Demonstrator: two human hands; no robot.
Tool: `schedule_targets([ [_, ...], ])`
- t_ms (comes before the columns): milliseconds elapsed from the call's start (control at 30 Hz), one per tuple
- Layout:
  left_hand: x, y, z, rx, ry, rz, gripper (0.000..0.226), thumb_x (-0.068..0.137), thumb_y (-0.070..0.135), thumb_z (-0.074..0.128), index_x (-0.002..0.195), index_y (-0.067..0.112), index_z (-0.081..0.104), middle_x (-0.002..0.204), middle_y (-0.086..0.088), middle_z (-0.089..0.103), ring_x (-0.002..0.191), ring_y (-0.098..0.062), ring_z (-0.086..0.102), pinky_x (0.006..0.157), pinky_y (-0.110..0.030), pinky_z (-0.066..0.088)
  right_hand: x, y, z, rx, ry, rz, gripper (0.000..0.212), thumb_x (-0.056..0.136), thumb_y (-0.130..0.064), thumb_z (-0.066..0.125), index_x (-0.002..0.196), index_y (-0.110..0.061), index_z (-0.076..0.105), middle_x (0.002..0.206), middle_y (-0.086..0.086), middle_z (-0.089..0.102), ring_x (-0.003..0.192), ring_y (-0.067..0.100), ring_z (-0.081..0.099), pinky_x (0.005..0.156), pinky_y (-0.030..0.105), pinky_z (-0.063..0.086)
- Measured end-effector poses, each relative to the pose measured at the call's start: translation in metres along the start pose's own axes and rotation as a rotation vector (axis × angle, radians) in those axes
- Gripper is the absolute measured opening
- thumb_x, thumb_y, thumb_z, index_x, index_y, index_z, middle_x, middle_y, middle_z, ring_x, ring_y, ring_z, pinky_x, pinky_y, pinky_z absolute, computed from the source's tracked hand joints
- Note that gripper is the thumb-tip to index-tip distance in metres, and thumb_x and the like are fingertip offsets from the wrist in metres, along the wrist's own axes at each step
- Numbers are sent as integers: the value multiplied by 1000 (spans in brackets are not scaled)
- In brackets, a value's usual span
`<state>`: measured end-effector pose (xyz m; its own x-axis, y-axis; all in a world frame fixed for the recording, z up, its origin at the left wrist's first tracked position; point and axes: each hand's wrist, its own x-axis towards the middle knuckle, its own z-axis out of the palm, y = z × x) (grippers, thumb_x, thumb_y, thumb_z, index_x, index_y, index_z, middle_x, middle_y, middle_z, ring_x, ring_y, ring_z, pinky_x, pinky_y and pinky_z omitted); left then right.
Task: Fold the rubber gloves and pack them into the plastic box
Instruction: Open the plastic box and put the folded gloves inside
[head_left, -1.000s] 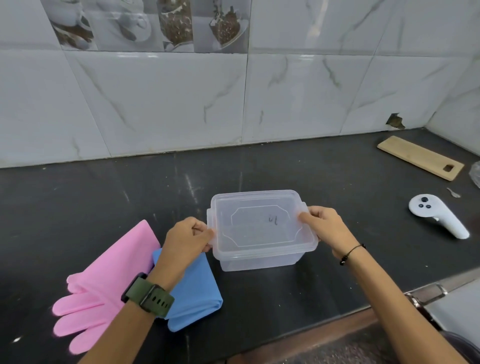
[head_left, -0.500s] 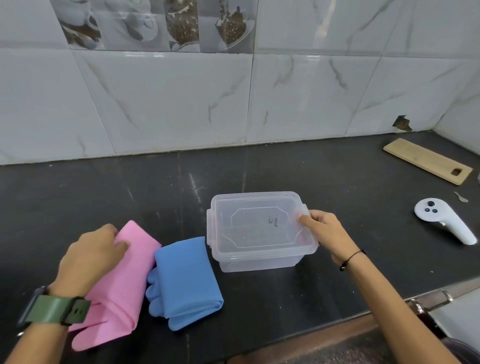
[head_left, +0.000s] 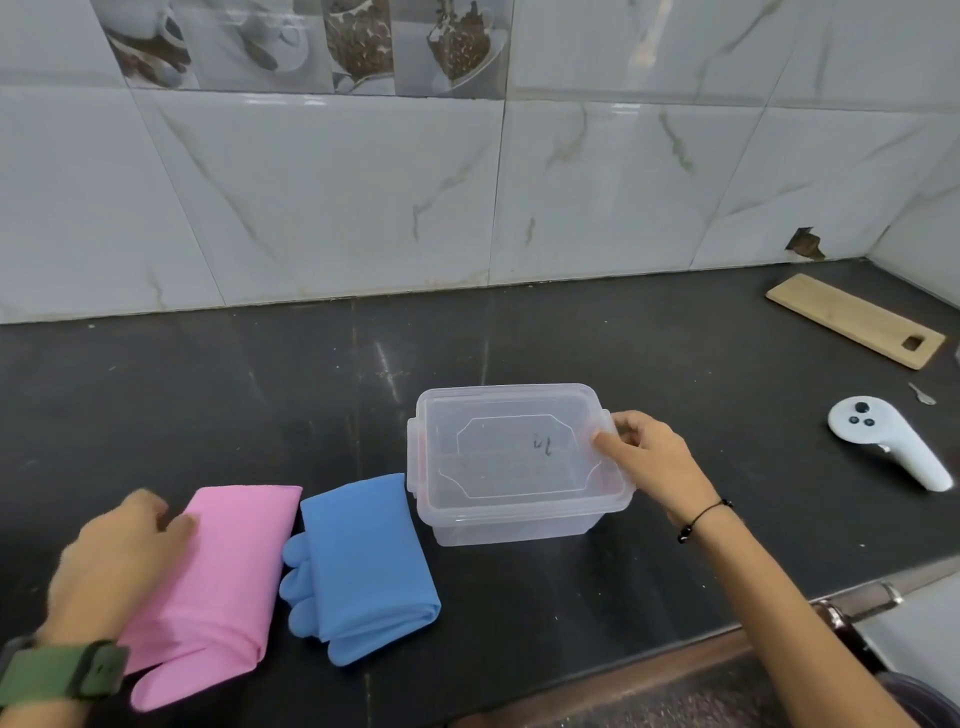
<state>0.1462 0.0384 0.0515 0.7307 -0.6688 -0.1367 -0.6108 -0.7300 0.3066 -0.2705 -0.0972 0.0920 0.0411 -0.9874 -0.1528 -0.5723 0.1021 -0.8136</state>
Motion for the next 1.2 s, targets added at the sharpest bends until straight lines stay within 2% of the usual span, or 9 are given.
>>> schedule_targets([
  [67,-10,22,-7,68,201,108,27,81,13,62,101,-5,57,98,-33,57,88,-50,55,77,-52,49,0,-4,-2,-97,53,-25,19,85,-23,60,98,-10,61,91,10,68,82,24,64,66,37,57],
  [133,-34,62,-18,-54,247,271,23,82,16,63,100,3,62,97,-24,63,89,-44,59,76,-44,48,1,-7,-4,-148,91,-35,18,82,-22,63,90,-6,64,87,13,69,69,21,60,68,38,54],
  [200,-62,108,-20,-327,47,358,9,84,22,61,88,16,66,85,-4,68,84,-29,63,69,-32,46,3,-10,-6,-170,94,-26,18,80,-20,65,85,-3,65,83,14,70,54,16,54,55,30,51],
  [267,-83,147,-11,-471,-207,382,13,85,27,59,80,16,65,79,1,66,80,-23,64,69,-32,51,7,-11,-8,-169,82,0,20,79,-18,67,84,0,65,78,14,69,45,13,52,46,22,44],
  [367,-92,180,-1,-539,-249,315,23,87,29,58,86,6,62,87,-9,67,83,-27,64,83,-43,55,13,-13,-10,-179,83,39,22,78,-18,67,83,3,65,72,10,66,43,12,51,42,19,41],
  [467,-81,188,5,-543,-236,274,23,86,25,60,74,6,54,80,-14,61,72,-25,57,83,-48,55,17,-13,-11,-164,80,81,24,77,-18,68,85,5,64,74,9,65,45,14,53,43,21,43],
  [800,-62,188,13,-618,-375,162,23,83,16,66,65,4,58,72,-13,65,58,-18,58,52,-25,47,24,-21,-13,-230,44,133,25,78,-19,67,59,-10,56,75,14,71,67,28,69,69,39,60],
  [1033,-52,188,12,-558,-366,162,30,78,16,68,92,-9,61,80,-20,65,54,-20,56,44,-23,44,29,-21,-20,-92,-56,241,22,75,-20,71,74,1,64,69,15,70,56,23,67,58,33,60],
  [1200,-50,190,15,-567,-420,148,23,79,16,66,84,-4,57,70,-15,49,57,-22,42,47,-25,40,33,-22,-17,-16,-121,268,18,75,-17,66,74,-2,56,70,14,60,57,24,61,47,25,54],
])
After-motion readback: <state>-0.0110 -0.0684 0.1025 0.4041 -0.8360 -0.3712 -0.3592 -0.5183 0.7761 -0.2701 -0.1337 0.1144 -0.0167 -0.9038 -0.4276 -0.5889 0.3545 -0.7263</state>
